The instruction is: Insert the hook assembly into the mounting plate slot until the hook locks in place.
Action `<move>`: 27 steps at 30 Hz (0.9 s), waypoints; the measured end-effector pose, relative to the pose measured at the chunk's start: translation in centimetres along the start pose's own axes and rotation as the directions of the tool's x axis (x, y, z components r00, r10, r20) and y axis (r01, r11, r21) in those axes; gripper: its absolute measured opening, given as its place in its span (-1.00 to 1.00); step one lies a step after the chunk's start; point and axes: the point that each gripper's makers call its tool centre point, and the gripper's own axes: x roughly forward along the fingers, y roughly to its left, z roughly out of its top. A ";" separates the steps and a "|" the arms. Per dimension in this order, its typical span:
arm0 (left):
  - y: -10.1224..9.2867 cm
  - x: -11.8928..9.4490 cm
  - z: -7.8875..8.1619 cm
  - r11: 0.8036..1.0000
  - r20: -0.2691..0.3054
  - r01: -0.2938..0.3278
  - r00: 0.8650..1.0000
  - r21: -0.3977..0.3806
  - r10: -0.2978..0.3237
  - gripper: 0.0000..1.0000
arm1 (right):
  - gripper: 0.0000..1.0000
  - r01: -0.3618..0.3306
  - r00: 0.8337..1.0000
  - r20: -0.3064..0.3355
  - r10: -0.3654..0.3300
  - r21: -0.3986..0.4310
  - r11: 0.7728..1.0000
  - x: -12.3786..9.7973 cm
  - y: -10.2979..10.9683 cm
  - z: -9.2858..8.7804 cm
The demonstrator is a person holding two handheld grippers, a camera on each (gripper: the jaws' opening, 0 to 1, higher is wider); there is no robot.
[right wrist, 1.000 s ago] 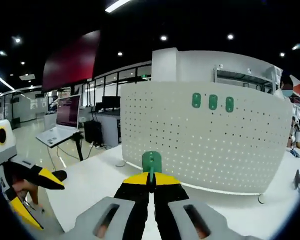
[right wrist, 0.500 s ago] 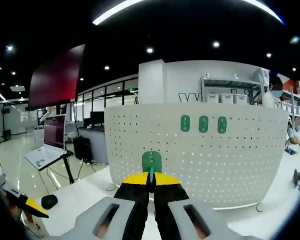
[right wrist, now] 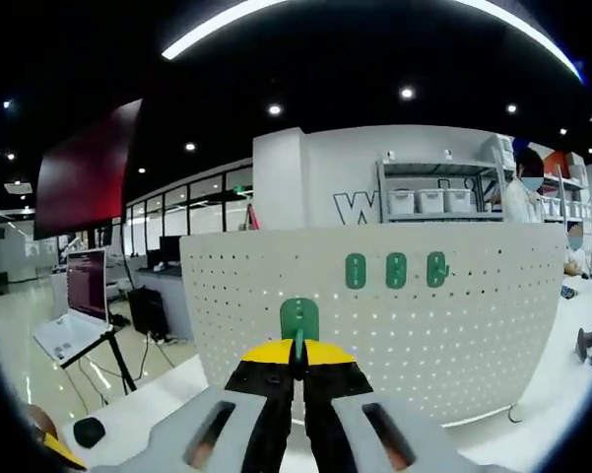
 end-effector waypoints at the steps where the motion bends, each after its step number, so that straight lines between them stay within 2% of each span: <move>1: 0.0 -0.1 0.0 1.000 0.002 0.002 1.000 0.000 -0.002 0.19 | -0.99 0.004 1.000 0.004 -0.004 0.008 1.000 0.2 -0.1 0.2; 11: 0.8 -0.7 -0.3 1.000 0.008 0.004 1.000 -0.008 -0.004 0.21 | -0.99 0.026 0.999 0.030 -0.027 0.040 0.999 2.1 -0.1 1.7; 27: 2.1 -1.4 -1.0 0.999 0.015 -0.006 1.000 -0.036 0.007 0.22 | -0.99 0.073 0.997 0.027 -0.075 0.077 0.994 5.1 -0.5 2.2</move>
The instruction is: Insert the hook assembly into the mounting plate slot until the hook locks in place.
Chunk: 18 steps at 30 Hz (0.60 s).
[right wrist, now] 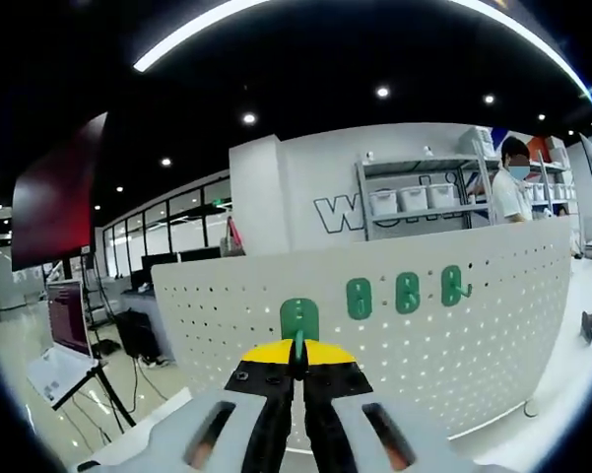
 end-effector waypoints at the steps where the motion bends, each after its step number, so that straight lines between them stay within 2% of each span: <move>1: 0.2 -0.1 0.0 1.000 0.003 -0.003 1.000 -0.005 0.003 0.22 | -0.99 0.001 1.000 0.001 -0.001 0.005 1.000 0.2 0.0 0.1; 10: 1.5 -0.2 -0.2 1.000 0.006 -0.014 1.000 -0.021 0.014 0.21 | -0.99 0.004 1.000 0.001 -0.004 0.002 1.000 1.6 0.1 0.4; 18: 1.8 0.2 -0.4 0.999 0.008 -0.012 1.000 -0.038 0.012 0.20 | -0.99 -0.010 1.000 -0.016 0.010 -0.020 1.000 1.7 -0.1 -0.2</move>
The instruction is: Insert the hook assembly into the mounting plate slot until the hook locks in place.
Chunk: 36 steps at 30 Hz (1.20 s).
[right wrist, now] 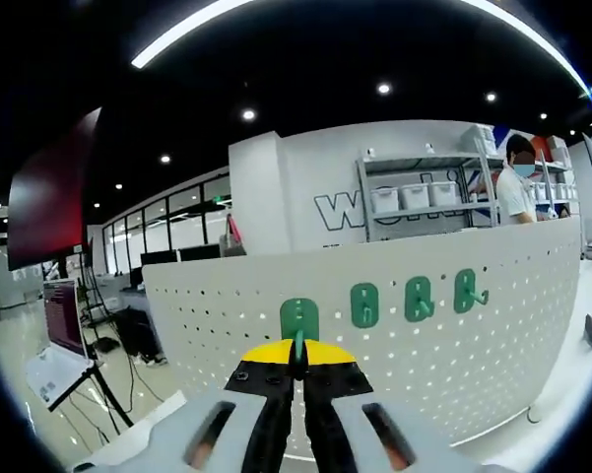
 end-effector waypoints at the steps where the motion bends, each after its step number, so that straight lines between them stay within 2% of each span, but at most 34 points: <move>1: 0.0 0.1 0.0 1.000 0.000 0.001 1.000 0.000 -0.001 0.20 | -0.99 -0.002 1.000 -0.001 0.002 -0.015 1.000 0.0 0.0 -0.1; 4: 0.0 0.2 -0.3 1.000 -0.009 0.004 1.000 0.000 -0.004 0.20 | -0.99 -0.007 1.000 -0.011 0.007 -0.066 0.998 0.0 0.0 -0.2; 8: -0.1 0.3 -0.2 1.000 -0.006 0.008 1.000 -0.006 -0.008 0.19 | -0.99 -0.018 1.000 -0.010 0.017 -0.096 0.995 -0.1 0.2 -0.1; 11: 0.5 0.7 0.5 1.000 -0.003 0.000 1.000 0.000 0.000 0.14 | -0.99 -0.036 0.999 -0.011 0.035 -0.142 0.989 -0.4 0.7 -0.1; 15: 1.5 1.3 2.0 1.000 0.013 -0.016 1.000 0.010 0.016 0.03 | -0.99 -0.065 0.998 -0.005 0.066 -0.284 0.957 -1.4 1.6 -0.2; 17: 2.0 1.6 2.8 0.999 0.018 -0.027 1.000 0.023 0.026 -0.02 | -0.99 -0.073 0.997 -0.008 0.075 -0.352 0.933 -2.0 2.0 -0.4; 18: 2.2 1.7 3.2 0.999 0.021 -0.031 0.999 0.027 0.030 -0.04 | -0.99 -0.075 0.997 -0.003 0.080 -0.400 0.913 -2.3 2.3 -0.3; 23: 2.7 2.2 4.2 0.999 0.030 -0.029 0.999 0.032 0.028 -0.09 | -0.99 -0.067 0.995 0.033 0.097 -0.501 0.863 -3.7 3.2 0.4; 26: 2.6 2.2 4.2 0.999 0.034 -0.025 0.999 0.032 0.024 -0.12 | -0.99 -0.087 0.993 0.023 0.113 -0.496 0.864 -4.3 3.7 0.3; 28: 2.6 2.2 4.2 0.999 0.035 -0.030 0.999 0.026 0.029 -0.14 | -0.99 -0.079 0.994 0.028 0.110 -0.517 0.852 -4.6 3.6 0.3; 31: 2.7 2.4 4.3 0.999 0.029 -0.034 0.999 0.021 0.034 -0.17 | -0.99 -0.084 0.993 0.026 0.113 -0.511 0.856 -5.0 3.4 0.1; 36: 3.4 3.3 5.8 0.999 0.028 -0.038 0.999 0.032 0.037 -0.32 | -0.99 -0.093 0.992 0.023 0.121 -0.505 0.858 -5.8 3.5 -0.4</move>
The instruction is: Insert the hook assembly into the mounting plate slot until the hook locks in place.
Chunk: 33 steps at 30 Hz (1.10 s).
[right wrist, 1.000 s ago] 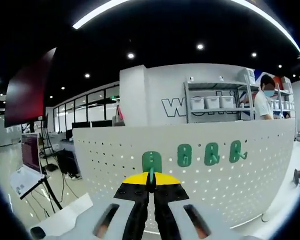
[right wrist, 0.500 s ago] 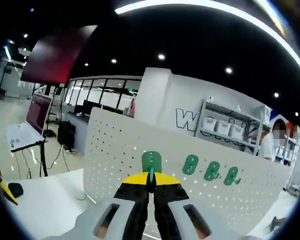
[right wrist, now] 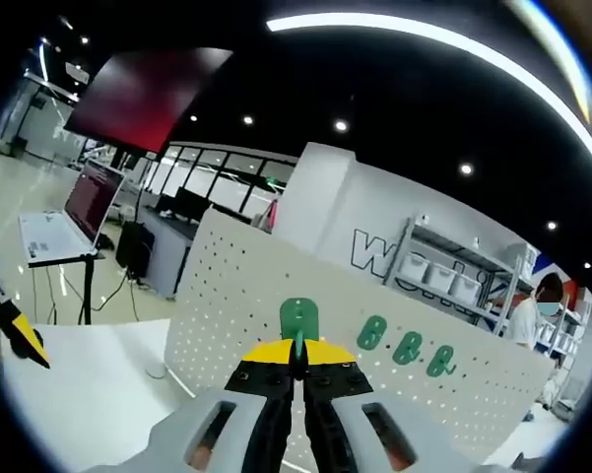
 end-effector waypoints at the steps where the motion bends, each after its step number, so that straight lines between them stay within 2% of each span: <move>1: 0.1 0.3 0.6 1.000 0.005 0.007 1.000 -0.001 -0.007 -0.35 | -0.99 -0.007 1.000 -0.002 0.007 0.003 1.000 -0.2 0.2 -0.2; 6: 0.8 1.9 2.4 1.000 0.024 -0.005 1.000 0.024 0.004 -0.36 | -0.99 -0.023 1.000 -0.009 0.023 0.010 1.000 -1.1 0.9 -0.9; 10: 1.0 3.0 2.7 1.000 0.004 -0.011 1.000 0.028 0.011 -0.42 | -0.99 -0.047 0.999 -0.026 0.047 0.007 0.999 -1.6 1.6 -1.7; 12: 1.2 3.5 2.4 1.000 -0.016 -0.014 1.000 0.023 0.014 -0.50 | -0.99 -0.068 0.997 -0.016 0.069 0.047 0.997 -2.0 2.1 -1.8; 13: 1.3 3.8 2.3 0.999 -0.026 -0.019 0.999 0.026 0.020 -0.51 | -0.99 -0.068 0.997 -0.017 0.069 0.043 0.997 -2.1 2.1 -1.8; 16: 1.4 4.2 2.7 1.000 -0.005 -0.020 1.000 0.023 0.020 -0.46 | -0.99 -0.083 0.996 -0.028 0.083 0.014 0.996 -2.7 2.9 -2.1; 19: 1.6 5.0 3.1 0.999 -0.011 -0.042 0.999 0.031 0.042 -0.59 | -0.99 -0.110 0.994 -0.022 0.110 0.030 0.994 -3.2 3.7 -2.1; 22: 1.7 5.5 3.5 0.998 -0.002 -0.046 0.999 0.039 0.046 -0.59 | -0.99 -0.116 0.993 -0.030 0.116 0.009 0.993 -3.4 4.1 -2.4; 26: 2.3 6.0 3.9 0.998 0.007 -0.063 0.998 0.006 0.063 -0.69 | -0.99 -0.131 0.991 -0.024 0.130 -0.017 0.991 -3.8 4.7 -2.1; 31: 1.9 6.8 4.5 0.998 0.007 -0.049 0.999 0.026 0.049 -0.70 | -0.99 -0.148 0.989 -0.020 0.147 -0.038 0.988 -4.3 5.3 -1.8; 33: 1.7 7.1 5.1 0.999 0.028 -0.039 0.999 0.027 0.039 -0.72 | -0.99 -0.150 0.989 -0.027 0.148 -0.054 0.987 -4.5 5.5 -1.9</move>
